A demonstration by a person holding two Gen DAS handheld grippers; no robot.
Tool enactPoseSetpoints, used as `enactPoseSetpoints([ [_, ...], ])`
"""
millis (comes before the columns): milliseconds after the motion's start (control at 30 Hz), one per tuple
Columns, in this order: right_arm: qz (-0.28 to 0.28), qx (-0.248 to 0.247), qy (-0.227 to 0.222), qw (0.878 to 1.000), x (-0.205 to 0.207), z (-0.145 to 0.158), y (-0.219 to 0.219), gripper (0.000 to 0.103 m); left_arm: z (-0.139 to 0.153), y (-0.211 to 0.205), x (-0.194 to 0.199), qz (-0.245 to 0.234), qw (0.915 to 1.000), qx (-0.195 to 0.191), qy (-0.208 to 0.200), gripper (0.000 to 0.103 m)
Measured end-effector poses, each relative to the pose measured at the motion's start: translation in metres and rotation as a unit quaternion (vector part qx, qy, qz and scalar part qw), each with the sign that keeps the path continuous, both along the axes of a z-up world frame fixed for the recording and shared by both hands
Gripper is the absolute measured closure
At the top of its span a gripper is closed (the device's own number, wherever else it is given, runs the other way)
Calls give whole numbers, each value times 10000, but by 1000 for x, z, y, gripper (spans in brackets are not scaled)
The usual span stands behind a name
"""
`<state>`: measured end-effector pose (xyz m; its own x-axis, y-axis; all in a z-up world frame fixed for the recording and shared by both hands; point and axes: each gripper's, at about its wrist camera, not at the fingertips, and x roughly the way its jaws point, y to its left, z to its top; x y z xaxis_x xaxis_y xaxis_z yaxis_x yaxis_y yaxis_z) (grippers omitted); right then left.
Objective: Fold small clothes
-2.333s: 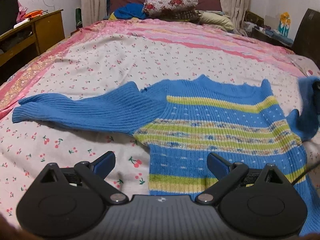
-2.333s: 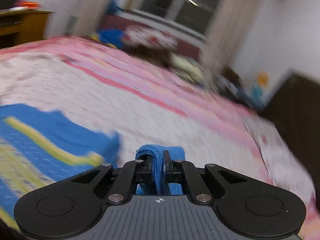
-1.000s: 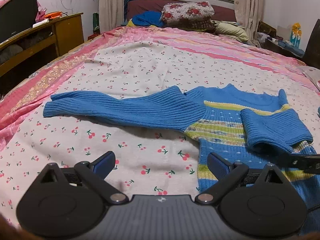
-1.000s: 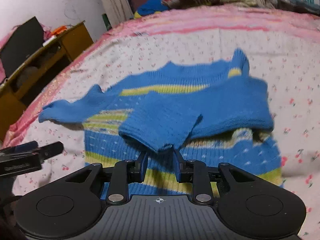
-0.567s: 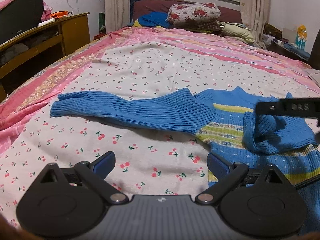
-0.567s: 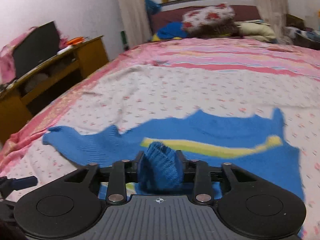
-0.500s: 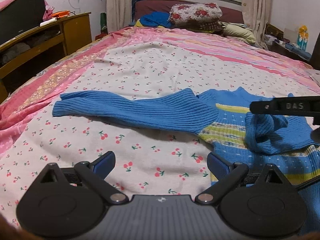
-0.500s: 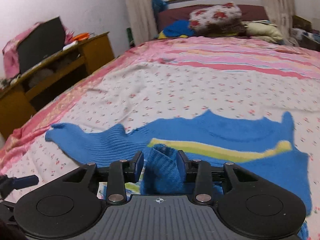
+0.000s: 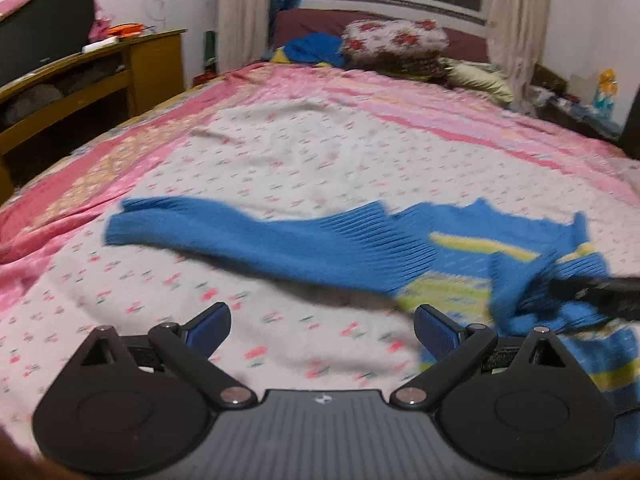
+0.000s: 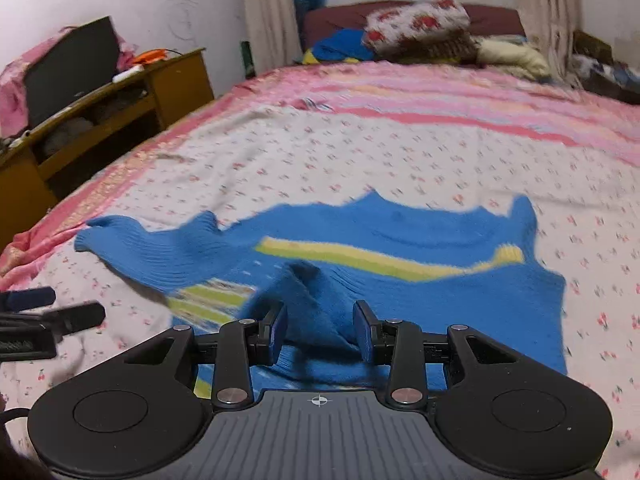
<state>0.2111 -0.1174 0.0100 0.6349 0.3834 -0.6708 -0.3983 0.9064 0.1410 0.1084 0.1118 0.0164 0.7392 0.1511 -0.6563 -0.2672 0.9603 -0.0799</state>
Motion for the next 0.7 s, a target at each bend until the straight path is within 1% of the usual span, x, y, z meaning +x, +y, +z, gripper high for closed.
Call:
enactPoseSetpoints([
  [33,-21,50,46,10000,3,-1,-1,67,3,-7,4,-116,9999,24,-44,0],
  [100,-13,180,76,9998,9,0,0,67,6,-23,10,-348,9991,211,-104,0],
  [133,1,211,33,9998,10,3,1,67,5,-31,13,-438,9986,289,-106,0],
  [200,49,267,-131,9995,9,13,-1,67,2,-43,21,-607,9978,255,-57,0],
  [267,14,218,-263,9994,8,20,-8,67,-4,-56,31,-794,9965,249,-12,0],
  [333,-92,108,-329,9994,7,23,-19,67,-8,-70,42,-962,9945,412,-17,0],
  [533,-415,3,-251,9988,2,16,-50,67,-10,-92,70,-1195,9906,661,-46,0],
  [600,-555,-21,-251,9981,-1,15,-62,67,-10,-92,75,-1282,9897,636,-39,0],
  [700,-770,-125,-221,9967,-4,11,-79,67,-11,-90,78,-1198,9914,527,-32,0],
])
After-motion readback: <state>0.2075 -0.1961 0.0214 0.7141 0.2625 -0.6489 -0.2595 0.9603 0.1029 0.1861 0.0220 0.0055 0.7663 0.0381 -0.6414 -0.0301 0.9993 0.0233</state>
